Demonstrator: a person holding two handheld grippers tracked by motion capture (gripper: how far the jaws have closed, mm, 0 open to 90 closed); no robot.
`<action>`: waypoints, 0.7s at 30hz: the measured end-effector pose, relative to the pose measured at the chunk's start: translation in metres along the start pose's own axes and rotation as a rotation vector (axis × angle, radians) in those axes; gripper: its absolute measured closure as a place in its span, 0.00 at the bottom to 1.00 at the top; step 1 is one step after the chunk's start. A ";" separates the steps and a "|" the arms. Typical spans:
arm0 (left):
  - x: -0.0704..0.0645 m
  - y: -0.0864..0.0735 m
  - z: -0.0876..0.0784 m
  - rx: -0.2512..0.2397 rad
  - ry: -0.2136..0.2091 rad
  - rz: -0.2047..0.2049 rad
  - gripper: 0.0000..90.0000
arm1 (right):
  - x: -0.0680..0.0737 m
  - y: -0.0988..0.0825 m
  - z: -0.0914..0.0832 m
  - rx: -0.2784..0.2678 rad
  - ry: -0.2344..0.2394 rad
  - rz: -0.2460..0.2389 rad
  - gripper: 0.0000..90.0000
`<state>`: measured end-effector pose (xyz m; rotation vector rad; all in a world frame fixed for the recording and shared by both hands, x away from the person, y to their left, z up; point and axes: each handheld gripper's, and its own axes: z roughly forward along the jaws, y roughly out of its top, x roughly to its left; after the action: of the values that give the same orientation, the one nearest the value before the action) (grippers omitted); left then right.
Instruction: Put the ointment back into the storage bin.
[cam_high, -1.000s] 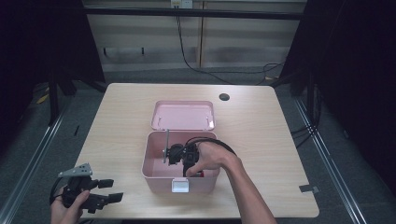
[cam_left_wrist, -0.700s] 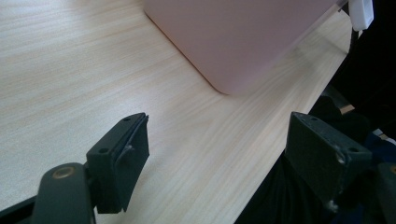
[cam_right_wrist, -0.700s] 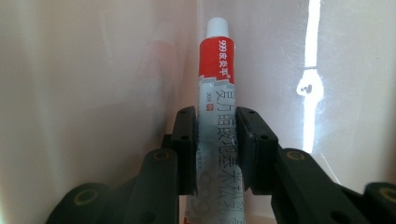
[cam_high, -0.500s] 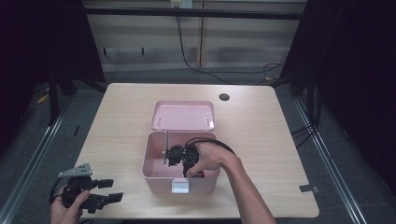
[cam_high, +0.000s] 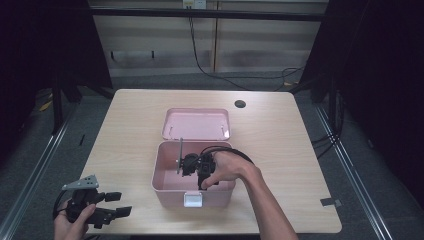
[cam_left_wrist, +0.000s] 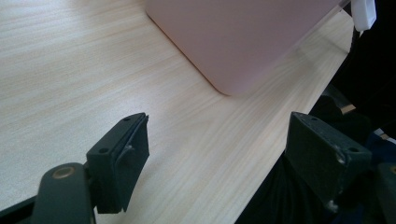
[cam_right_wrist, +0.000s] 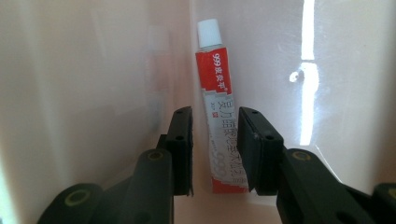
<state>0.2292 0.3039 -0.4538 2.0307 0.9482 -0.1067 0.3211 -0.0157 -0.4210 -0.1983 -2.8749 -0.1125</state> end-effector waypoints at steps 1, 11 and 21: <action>0.000 0.000 0.000 0.000 0.000 0.000 0.24 | 0.000 -0.001 -0.001 -0.011 -0.002 0.002 0.73; 0.000 0.000 0.000 0.002 0.000 0.001 0.24 | 0.003 -0.004 -0.016 -0.058 -0.034 0.034 0.67; 0.000 0.000 0.000 0.000 -0.002 0.000 0.24 | 0.004 -0.012 -0.026 -0.102 -0.050 0.064 0.60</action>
<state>0.2291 0.3038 -0.4537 2.0306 0.9468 -0.1092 0.3223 -0.0292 -0.3960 -0.3170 -2.9107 -0.2461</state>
